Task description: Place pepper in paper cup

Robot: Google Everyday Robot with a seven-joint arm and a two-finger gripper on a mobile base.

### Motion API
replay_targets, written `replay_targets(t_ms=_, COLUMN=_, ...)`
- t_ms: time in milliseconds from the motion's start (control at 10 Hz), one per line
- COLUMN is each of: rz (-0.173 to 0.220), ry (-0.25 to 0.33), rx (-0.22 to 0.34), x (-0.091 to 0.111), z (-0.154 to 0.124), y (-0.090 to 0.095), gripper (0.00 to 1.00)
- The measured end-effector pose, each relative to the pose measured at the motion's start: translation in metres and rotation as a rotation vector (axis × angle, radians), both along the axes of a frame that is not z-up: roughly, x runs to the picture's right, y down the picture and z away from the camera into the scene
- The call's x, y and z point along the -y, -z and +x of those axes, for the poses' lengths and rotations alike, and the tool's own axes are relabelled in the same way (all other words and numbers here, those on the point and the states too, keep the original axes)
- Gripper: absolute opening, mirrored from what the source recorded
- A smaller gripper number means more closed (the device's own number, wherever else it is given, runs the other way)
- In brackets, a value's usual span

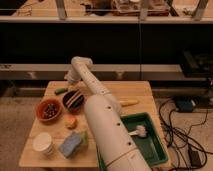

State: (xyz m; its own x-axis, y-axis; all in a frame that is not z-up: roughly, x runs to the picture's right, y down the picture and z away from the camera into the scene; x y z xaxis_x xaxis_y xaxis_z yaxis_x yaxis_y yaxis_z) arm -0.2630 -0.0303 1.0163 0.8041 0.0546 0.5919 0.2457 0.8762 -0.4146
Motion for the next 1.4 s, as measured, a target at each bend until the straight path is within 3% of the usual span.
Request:
replay_targets(t_ms=500, rz=-0.032, ry=-0.002, rx=-0.058, x=-0.017, z=0.015, y=-0.009, gripper=0.77)
replay_targets(t_ms=700, rz=-0.048, ry=0.011, rx=-0.076, x=-0.022, z=0.019, y=-0.01, gripper=0.58)
replay_targets(t_ms=1200, rz=-0.046, ry=0.011, rx=-0.078, x=-0.021, z=0.022, y=-0.01, gripper=0.08)
replay_targets(t_ms=1400, rz=-0.034, ry=0.01, rx=-0.083, x=-0.018, z=0.024, y=-0.011, gripper=0.04)
